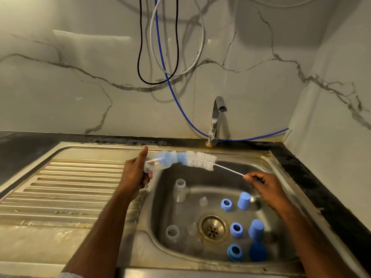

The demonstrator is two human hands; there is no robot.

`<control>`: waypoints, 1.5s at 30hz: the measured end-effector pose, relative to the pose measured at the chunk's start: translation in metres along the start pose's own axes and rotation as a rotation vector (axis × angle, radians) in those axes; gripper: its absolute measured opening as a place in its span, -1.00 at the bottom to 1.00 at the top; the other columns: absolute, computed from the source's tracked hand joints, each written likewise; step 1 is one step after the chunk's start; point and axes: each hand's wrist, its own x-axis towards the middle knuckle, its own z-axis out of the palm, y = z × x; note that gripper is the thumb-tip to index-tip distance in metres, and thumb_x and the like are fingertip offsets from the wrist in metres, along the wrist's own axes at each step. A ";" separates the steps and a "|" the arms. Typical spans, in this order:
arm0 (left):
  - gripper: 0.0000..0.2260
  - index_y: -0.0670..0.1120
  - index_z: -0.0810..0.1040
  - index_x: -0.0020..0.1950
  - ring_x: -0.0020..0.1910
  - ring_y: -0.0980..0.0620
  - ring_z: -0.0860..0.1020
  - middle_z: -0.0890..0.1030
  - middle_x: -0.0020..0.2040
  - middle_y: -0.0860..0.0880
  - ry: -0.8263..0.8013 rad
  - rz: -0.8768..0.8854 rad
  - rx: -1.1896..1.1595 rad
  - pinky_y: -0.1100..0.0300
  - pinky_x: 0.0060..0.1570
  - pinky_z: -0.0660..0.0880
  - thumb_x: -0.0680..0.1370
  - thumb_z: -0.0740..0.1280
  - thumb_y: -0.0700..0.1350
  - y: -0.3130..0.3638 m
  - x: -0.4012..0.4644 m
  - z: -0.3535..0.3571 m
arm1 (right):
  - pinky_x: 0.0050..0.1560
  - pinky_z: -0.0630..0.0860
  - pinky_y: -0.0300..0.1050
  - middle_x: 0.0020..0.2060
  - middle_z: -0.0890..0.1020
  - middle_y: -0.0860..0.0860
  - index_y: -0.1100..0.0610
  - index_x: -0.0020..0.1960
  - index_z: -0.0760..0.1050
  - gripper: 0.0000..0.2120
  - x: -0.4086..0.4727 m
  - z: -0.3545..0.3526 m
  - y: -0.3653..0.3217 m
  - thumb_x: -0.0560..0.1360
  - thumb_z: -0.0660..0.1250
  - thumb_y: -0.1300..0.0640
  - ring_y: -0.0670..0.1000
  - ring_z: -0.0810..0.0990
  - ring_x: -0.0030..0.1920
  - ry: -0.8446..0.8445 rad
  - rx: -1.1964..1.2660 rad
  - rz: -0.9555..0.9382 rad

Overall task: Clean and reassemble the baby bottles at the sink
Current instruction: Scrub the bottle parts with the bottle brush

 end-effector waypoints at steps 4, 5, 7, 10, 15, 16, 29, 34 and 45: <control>-0.36 -0.15 0.65 -0.03 -0.55 -0.01 0.44 0.53 -0.41 -0.16 -0.013 0.040 0.044 0.27 -0.52 0.38 0.50 0.18 0.43 -0.002 -0.005 0.007 | -0.05 0.52 -0.28 -0.22 0.72 -0.12 -0.02 -0.11 0.67 -0.87 -0.003 0.011 -0.001 0.54 0.43 0.20 -0.19 0.65 -0.15 -0.032 -0.047 -0.022; -0.37 -0.14 0.66 -0.05 -0.55 -0.01 0.44 0.53 -0.41 -0.15 0.004 0.036 0.041 0.26 -0.53 0.38 0.50 0.19 0.43 -0.002 -0.005 0.006 | -0.04 0.52 -0.25 -0.22 0.72 -0.12 -0.02 -0.11 0.67 -0.88 -0.001 0.006 0.000 0.53 0.44 0.19 -0.17 0.66 -0.15 -0.010 -0.036 -0.018; -0.35 -0.14 0.65 -0.07 -0.56 0.00 0.43 0.53 -0.43 -0.14 0.037 0.012 0.032 0.26 -0.54 0.36 0.48 0.20 0.45 -0.002 -0.003 0.005 | -0.05 0.52 -0.17 -0.25 0.72 -0.07 -0.02 -0.12 0.68 -0.89 0.002 -0.001 0.004 0.52 0.46 0.18 -0.04 0.65 -0.16 0.016 -0.023 -0.002; -0.37 -0.12 0.64 -0.06 -0.53 -0.02 0.47 0.55 -0.40 -0.14 0.044 0.013 0.081 0.25 -0.53 0.39 0.47 0.19 0.45 -0.004 -0.004 0.009 | -0.10 0.53 -0.16 -0.27 0.71 -0.03 0.01 -0.13 0.67 -0.89 -0.001 0.010 0.003 0.52 0.45 0.19 0.00 0.62 -0.20 -0.059 -0.046 0.006; -0.71 -0.08 0.58 0.24 0.03 -0.06 0.65 0.63 0.13 -0.09 0.051 0.061 0.101 0.11 -0.19 0.60 0.66 0.26 0.07 -0.007 -0.001 0.010 | -0.11 0.52 -0.23 -0.25 0.72 -0.11 -0.01 -0.13 0.67 -0.90 0.001 0.011 0.004 0.53 0.45 0.16 -0.08 0.66 -0.15 -0.095 -0.065 0.021; -0.76 -0.08 0.56 0.29 0.09 -0.05 0.63 0.61 0.20 -0.07 0.047 0.092 0.075 0.08 -0.12 0.62 0.67 0.27 -0.04 -0.006 0.000 0.009 | -0.14 0.52 -0.28 -0.25 0.72 -0.12 -0.01 -0.12 0.67 -0.90 0.001 0.010 0.005 0.54 0.44 0.16 -0.12 0.66 -0.16 -0.111 -0.066 0.028; -0.66 0.07 0.51 0.29 -0.14 -0.10 0.68 0.62 0.12 0.01 -0.128 0.269 0.204 0.15 -0.44 0.56 0.54 0.47 -0.04 -0.004 -0.002 0.000 | -0.16 0.55 -0.26 -0.28 0.71 0.00 0.07 -0.09 0.70 -0.95 -0.001 0.005 0.005 0.52 0.46 0.15 -0.10 0.63 -0.25 -0.035 -0.001 0.072; -0.52 -0.13 0.63 -0.02 -0.50 -0.10 0.51 0.59 -0.33 -0.19 -0.020 0.099 0.093 0.24 -0.56 0.40 0.57 0.28 0.29 -0.003 0.001 -0.008 | -0.17 0.49 -0.30 -0.30 0.71 -0.15 -0.02 -0.12 0.69 -0.93 -0.001 -0.008 0.001 0.48 0.50 0.15 -0.15 0.65 -0.22 0.044 0.038 0.054; -0.37 -0.23 0.62 -0.02 -0.59 0.03 0.38 0.49 -0.44 -0.14 -0.013 -0.139 -0.052 0.27 -0.58 0.33 0.53 0.26 0.37 -0.001 0.004 -0.008 | -0.22 0.50 -0.48 -0.27 0.71 -0.19 0.00 -0.08 0.67 -0.87 -0.002 -0.005 -0.005 0.50 0.47 0.22 -0.28 0.65 -0.20 0.049 0.059 0.030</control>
